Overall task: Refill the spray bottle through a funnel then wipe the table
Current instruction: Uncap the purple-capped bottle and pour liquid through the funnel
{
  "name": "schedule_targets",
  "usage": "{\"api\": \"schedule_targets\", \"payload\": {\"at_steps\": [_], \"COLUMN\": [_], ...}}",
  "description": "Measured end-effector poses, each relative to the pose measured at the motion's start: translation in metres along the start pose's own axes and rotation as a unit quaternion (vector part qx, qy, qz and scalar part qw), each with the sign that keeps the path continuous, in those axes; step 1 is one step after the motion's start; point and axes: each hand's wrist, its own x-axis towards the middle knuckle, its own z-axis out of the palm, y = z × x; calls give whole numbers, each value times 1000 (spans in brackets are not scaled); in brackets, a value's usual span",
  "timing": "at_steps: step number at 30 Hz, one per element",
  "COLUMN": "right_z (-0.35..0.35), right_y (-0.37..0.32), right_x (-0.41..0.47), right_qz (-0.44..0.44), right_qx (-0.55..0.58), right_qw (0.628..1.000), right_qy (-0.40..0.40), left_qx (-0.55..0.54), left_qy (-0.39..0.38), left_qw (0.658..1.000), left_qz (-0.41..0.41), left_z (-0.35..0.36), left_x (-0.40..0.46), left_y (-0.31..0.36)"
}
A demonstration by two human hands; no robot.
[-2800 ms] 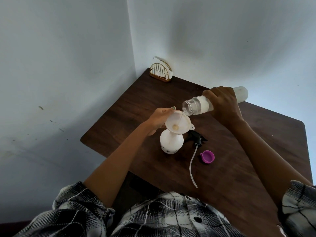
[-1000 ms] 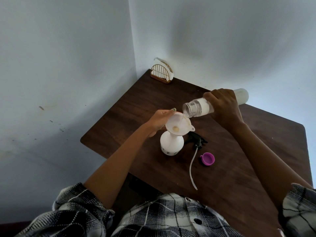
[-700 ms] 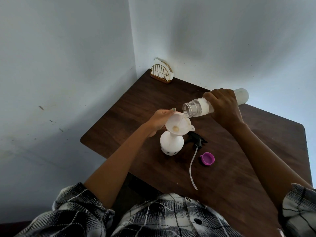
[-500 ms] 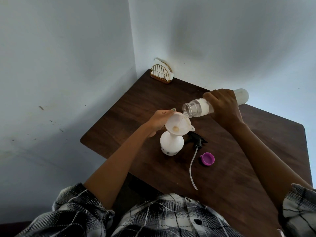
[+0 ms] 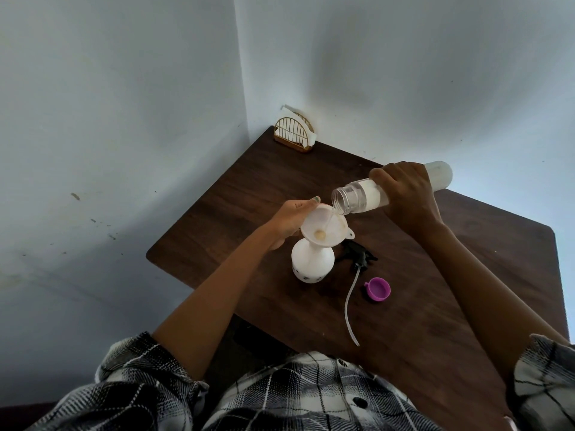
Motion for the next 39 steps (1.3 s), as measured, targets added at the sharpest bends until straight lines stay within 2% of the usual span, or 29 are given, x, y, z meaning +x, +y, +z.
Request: {"api": "schedule_targets", "payload": {"at_steps": [39], "right_z": [1], "right_y": [2], "right_x": [3], "right_qz": [-6], "right_qx": [-15], "right_qw": [1000], "right_qy": [7], "left_qx": [-6], "left_qy": [-10], "left_qw": [1000], "left_qz": [0], "left_z": [0], "left_x": [-3], "left_y": [4]}}
